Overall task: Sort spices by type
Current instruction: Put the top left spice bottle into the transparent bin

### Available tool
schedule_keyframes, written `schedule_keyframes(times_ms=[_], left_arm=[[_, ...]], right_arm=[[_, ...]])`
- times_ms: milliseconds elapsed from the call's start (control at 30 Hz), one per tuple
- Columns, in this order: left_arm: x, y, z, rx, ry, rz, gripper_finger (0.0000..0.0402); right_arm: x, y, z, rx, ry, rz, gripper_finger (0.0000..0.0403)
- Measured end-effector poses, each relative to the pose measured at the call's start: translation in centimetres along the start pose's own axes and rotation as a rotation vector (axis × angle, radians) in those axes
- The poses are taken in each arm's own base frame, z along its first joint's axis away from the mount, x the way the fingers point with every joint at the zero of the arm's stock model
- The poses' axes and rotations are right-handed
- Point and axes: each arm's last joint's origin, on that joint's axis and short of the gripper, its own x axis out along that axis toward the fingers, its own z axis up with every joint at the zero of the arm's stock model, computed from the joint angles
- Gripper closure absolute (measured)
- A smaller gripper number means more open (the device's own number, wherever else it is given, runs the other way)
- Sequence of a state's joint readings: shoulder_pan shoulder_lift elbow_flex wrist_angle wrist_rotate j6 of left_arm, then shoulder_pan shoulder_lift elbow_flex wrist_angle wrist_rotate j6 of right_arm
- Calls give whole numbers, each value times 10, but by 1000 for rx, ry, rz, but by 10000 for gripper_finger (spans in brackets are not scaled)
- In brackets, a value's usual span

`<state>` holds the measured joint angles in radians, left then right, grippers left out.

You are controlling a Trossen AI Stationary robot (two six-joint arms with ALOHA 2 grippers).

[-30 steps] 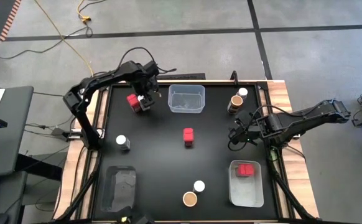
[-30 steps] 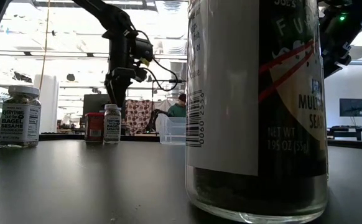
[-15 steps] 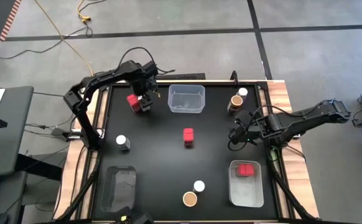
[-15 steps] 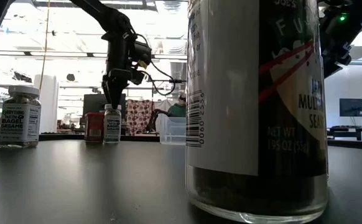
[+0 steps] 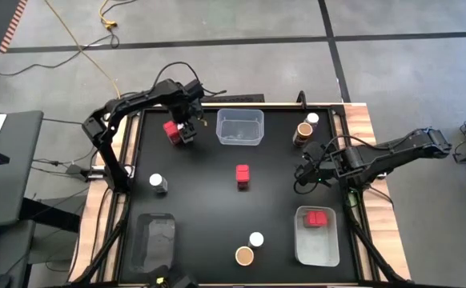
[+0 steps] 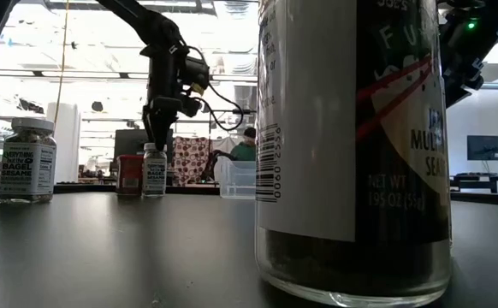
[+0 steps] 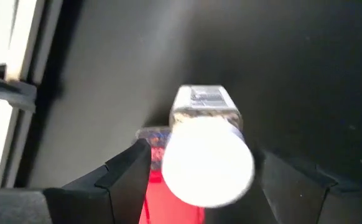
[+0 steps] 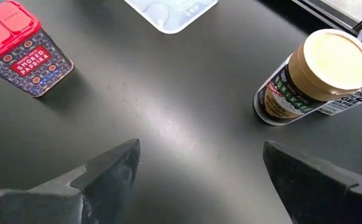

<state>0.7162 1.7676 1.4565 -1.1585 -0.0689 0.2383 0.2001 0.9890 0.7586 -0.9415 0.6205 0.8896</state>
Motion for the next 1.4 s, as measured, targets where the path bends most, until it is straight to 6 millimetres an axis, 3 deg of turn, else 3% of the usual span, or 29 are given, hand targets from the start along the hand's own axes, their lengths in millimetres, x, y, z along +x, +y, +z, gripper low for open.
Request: schedule_keyframes(times_ms=[300,1400], left_arm=[[31,-6,-12,-55,69,-16,134],[31,-6,-5,-57,-8,-11,134]], right_arm=[[0,0,0,0,0,0,29],[0,0,0,2,0,0,29]])
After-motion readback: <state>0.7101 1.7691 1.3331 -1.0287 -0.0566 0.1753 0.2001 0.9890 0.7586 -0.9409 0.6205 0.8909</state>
